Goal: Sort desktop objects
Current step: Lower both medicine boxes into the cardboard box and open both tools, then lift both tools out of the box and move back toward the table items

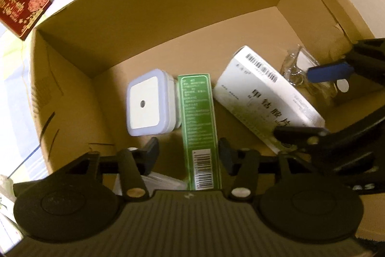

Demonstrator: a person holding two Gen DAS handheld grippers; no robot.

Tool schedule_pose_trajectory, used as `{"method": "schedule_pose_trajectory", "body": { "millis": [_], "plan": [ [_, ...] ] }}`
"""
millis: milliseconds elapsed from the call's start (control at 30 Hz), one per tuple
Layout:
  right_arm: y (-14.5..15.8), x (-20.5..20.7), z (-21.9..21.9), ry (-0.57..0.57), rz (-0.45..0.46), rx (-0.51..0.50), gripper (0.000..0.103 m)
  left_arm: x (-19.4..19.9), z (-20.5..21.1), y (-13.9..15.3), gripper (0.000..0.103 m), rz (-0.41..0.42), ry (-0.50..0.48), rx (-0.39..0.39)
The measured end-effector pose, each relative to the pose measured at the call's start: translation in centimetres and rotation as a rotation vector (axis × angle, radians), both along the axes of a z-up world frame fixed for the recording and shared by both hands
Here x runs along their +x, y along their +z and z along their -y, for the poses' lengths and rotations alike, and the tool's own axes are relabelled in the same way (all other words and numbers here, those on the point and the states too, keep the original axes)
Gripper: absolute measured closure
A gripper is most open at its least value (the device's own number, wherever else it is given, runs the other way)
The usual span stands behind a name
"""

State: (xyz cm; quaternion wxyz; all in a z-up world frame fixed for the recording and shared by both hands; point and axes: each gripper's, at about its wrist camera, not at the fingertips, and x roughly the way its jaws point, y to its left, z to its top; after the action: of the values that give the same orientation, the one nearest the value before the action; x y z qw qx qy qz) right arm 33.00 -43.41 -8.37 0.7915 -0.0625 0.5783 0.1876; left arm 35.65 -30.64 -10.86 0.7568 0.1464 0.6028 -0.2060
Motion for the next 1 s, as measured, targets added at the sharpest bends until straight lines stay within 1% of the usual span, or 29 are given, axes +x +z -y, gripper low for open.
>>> {"method": "schedule_pose_trajectory", "body": {
  "millis": [67, 200, 233, 267, 300, 333, 400, 467, 533, 600, 800, 1000],
  "plan": [
    [0.3, 0.0, 0.2, -0.002, -0.017, -0.031, 0.025, -0.2, -0.2, 0.2, 0.046, -0.005, 0.004, -0.008],
    [0.5, 0.0, 0.8, -0.023, -0.04, -0.087, 0.024, -0.6, -0.3, 0.7, 0.039, -0.034, 0.011, -0.026],
    [0.6, 0.0, 1.0, -0.033, -0.042, -0.094, 0.021, -0.7, -0.2, 0.9, 0.035, -0.042, 0.013, -0.03],
    [0.6, -0.1, 1.2, -0.044, -0.044, -0.102, 0.011, -0.7, -0.3, 1.1, 0.032, -0.048, 0.022, -0.037],
    [0.7, -0.2, 1.3, -0.054, -0.044, -0.108, 0.007, -0.8, -0.3, 1.3, 0.028, -0.054, 0.033, -0.044],
    [0.9, -0.4, 1.5, -0.061, -0.036, -0.111, 0.007, -0.8, -0.2, 1.6, 0.022, -0.054, 0.042, -0.048],
    [1.4, -0.8, 1.9, -0.077, -0.03, -0.11, 0.007, -1.0, -0.2, 2.1, 0.018, -0.043, 0.055, -0.053],
    [1.8, -0.8, 2.0, -0.1, -0.023, -0.109, 0.007, -1.0, -0.3, 2.6, 0.017, -0.031, 0.07, -0.052],
    [2.3, -0.9, 2.1, -0.117, -0.013, -0.113, 0.007, -1.1, -0.7, 3.1, 0.017, -0.028, 0.095, -0.071],
    [2.8, -1.2, 2.2, -0.131, -0.003, -0.109, 0.007, -1.4, -1.2, 3.8, 0.014, -0.019, 0.112, -0.091],
    [4.3, -2.5, 2.4, -0.169, 0.029, -0.102, 0.007, -2.7, -2.4, 6.2, 0.011, 0.04, 0.111, -0.118],
    [5.6, -4.2, 2.4, -0.225, 0.056, -0.092, 0.007, -4.4, -4.1, 8.3, 0.01, 0.092, 0.109, -0.155]
  ]
}}
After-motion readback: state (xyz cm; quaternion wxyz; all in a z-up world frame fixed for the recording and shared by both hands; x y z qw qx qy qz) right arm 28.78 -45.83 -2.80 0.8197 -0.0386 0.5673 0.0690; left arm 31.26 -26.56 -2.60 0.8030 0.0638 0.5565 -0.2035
